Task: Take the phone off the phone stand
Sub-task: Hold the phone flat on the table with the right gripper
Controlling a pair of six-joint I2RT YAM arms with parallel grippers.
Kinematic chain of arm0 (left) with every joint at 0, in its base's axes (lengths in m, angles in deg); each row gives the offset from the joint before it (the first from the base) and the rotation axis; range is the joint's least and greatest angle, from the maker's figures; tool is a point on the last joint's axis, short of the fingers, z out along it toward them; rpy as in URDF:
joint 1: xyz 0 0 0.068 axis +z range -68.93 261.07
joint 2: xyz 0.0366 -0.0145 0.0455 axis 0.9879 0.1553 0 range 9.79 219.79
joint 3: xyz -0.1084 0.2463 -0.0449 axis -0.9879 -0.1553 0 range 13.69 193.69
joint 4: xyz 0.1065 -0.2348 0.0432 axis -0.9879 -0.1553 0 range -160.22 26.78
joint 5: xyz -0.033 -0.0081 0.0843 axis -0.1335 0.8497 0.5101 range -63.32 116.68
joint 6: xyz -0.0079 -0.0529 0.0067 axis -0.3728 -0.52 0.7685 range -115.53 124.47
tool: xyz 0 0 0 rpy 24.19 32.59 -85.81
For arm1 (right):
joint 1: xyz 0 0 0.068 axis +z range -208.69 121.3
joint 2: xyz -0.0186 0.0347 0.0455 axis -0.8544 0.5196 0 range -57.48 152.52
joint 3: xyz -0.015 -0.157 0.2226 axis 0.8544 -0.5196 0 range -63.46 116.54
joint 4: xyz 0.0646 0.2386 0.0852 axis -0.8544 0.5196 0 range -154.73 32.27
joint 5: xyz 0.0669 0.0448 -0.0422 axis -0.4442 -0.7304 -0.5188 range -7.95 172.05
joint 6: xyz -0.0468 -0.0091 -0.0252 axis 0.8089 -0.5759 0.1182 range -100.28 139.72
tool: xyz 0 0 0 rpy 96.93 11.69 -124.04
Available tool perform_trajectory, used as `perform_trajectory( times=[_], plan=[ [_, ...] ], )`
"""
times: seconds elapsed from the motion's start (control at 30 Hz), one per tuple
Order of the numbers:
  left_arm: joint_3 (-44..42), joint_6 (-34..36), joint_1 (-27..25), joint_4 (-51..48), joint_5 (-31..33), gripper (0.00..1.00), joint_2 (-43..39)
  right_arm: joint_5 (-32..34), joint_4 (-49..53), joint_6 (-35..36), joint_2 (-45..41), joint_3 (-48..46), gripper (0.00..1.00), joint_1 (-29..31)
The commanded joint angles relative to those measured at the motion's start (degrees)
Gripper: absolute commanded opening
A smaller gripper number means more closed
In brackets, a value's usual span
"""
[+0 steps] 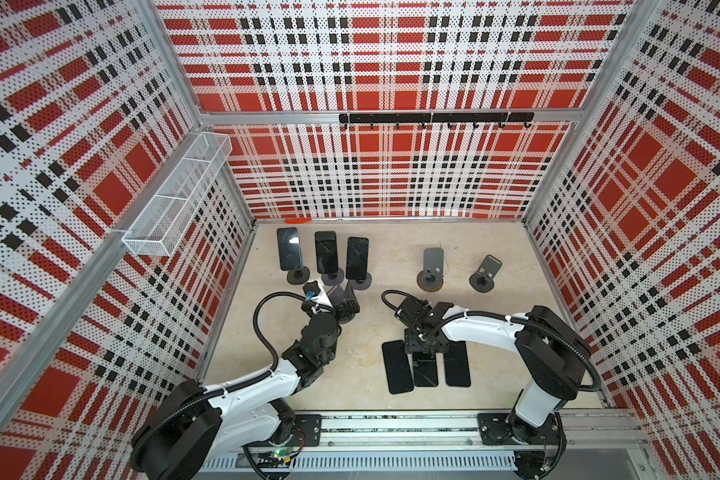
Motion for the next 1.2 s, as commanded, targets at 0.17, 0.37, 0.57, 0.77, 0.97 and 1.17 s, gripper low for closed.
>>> perform_trajectory(
  times=[0.17,0.37,0.57,0.77,0.97,1.17],
  plan=[
    [-0.45,-0.38,0.61,0.33,-0.86,0.98,-0.46,1.63,-1.53,-1.68,2.66,-1.94,0.78,0.52],
    [-0.38,-0.44,0.61,0.33,-1.18,0.98,-0.57,1.71,-1.26,-1.46,3.11,-1.29,0.79,0.61],
    [-0.47,-0.5,0.7,0.33,-1.26,0.98,-0.75,1.34,-1.18,-1.06,4.17,-0.79,0.79,0.57],
    [-0.51,-0.74,0.69,0.33,-1.19,0.98,-0.69,1.46,-0.96,-1.16,4.26,-0.85,0.79,0.61],
    [-0.47,-0.81,0.78,0.32,-1.13,0.98,-0.36,1.18,-1.16,-0.85,4.27,-1.34,0.8,0.64],
    [-0.47,-0.91,0.78,0.35,-1.0,0.98,-0.08,0.66,-1.26,-0.27,5.22,-1.37,0.79,0.63]
  ],
)
